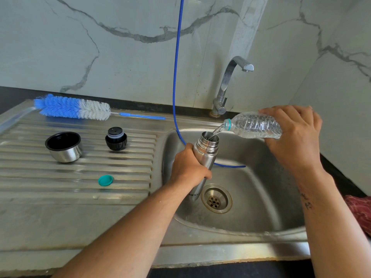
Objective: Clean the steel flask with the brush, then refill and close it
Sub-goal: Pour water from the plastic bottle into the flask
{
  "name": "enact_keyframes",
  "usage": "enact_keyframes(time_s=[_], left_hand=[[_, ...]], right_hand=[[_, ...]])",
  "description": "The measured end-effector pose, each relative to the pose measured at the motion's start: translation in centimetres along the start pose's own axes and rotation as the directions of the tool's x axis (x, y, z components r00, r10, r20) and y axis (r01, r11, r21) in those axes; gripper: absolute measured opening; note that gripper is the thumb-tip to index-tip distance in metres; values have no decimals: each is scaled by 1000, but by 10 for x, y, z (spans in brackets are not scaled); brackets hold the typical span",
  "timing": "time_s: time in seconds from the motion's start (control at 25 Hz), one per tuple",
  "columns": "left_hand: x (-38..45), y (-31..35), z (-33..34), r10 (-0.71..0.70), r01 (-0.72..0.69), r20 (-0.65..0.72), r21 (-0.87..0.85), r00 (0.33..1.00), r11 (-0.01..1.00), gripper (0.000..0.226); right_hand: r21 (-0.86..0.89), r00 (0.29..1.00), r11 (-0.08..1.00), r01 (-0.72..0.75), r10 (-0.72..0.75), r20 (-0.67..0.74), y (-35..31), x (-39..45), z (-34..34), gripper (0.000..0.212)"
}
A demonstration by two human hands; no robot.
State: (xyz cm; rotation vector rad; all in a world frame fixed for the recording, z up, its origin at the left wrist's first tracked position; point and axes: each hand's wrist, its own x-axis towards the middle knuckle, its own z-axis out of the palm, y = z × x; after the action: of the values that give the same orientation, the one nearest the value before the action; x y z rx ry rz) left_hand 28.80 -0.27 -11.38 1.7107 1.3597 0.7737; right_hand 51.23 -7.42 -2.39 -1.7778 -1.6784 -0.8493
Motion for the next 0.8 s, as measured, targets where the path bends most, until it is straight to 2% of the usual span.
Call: enact_keyframes(time_s=[0.8], left_hand=[[1,-2,1,11,-11,3,0,1000,1000,70]], right_hand=[[-41,1000,999,-1,1,-4,-1,2,-2,66]])
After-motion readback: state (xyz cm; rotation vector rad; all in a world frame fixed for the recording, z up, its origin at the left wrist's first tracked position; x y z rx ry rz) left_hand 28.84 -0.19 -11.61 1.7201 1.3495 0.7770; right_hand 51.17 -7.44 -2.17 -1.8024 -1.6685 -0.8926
